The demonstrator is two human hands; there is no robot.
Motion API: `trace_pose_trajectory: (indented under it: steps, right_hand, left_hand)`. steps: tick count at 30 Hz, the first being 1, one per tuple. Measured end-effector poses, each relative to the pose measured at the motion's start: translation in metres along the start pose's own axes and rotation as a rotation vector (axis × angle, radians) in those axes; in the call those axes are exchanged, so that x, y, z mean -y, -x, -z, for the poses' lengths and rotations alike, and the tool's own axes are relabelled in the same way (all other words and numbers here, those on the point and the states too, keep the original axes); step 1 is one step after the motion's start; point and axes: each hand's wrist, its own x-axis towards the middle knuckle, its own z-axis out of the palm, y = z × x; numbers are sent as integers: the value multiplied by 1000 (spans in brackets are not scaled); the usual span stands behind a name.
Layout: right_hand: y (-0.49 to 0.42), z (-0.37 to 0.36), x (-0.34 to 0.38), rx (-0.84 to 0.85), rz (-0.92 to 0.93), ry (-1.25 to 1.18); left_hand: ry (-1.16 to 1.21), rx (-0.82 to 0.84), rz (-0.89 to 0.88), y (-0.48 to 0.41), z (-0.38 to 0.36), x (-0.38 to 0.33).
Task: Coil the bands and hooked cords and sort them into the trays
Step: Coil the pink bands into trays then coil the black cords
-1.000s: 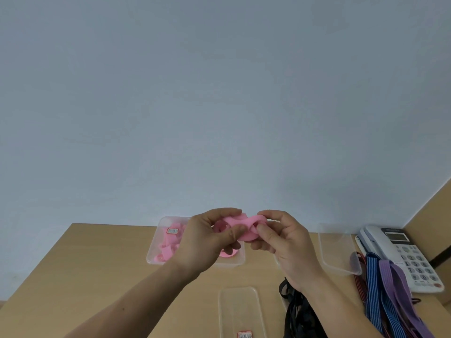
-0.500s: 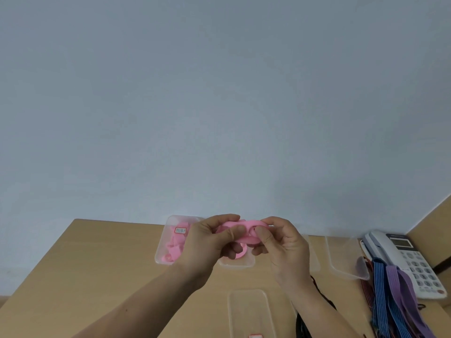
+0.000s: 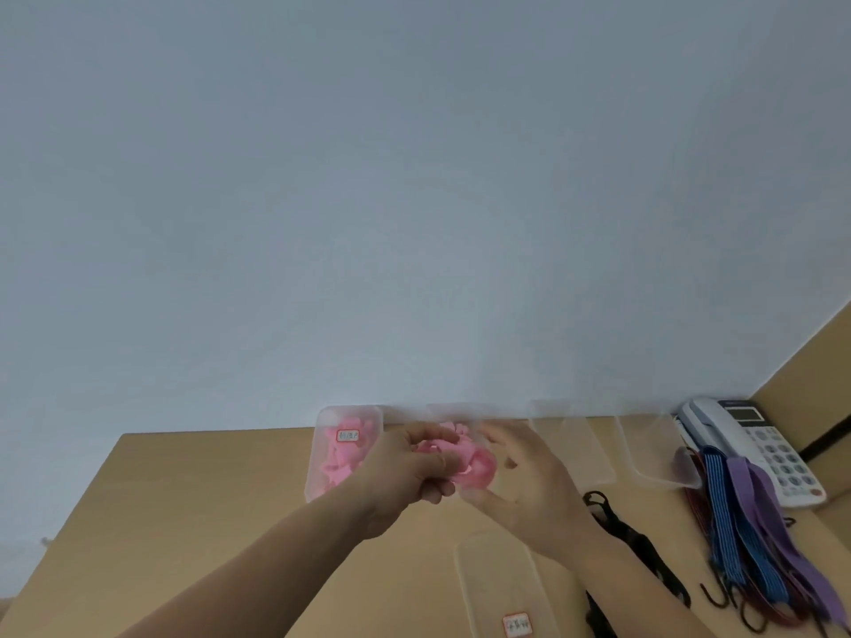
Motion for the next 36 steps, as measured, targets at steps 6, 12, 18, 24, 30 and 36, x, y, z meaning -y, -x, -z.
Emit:
trace_pose_trajectory:
  steps: [6, 12, 18, 24, 30, 36]
  right_hand:
    - [6, -12, -34, 148, 19, 202]
    - [-18, -25, -76, 156, 117, 299]
    - [-55, -40, -121, 294, 210, 281]
    - [-70, -60, -149, 484, 330, 322]
    - [-73, -68, -155, 460, 405, 329]
    - [-71, -71, -149, 419, 368, 508]
  left_hand:
    - [-22, 50, 131, -26, -6, 38]
    - [-153, -89, 168, -57, -7, 59]
    - [-746, -361, 150, -87, 15, 79]
    - [-1038, -266, 172, -106, 11, 98]
    - [-1374, -287, 31, -108, 7, 110]
    - [-1660, -224, -378, -108, 1, 104]
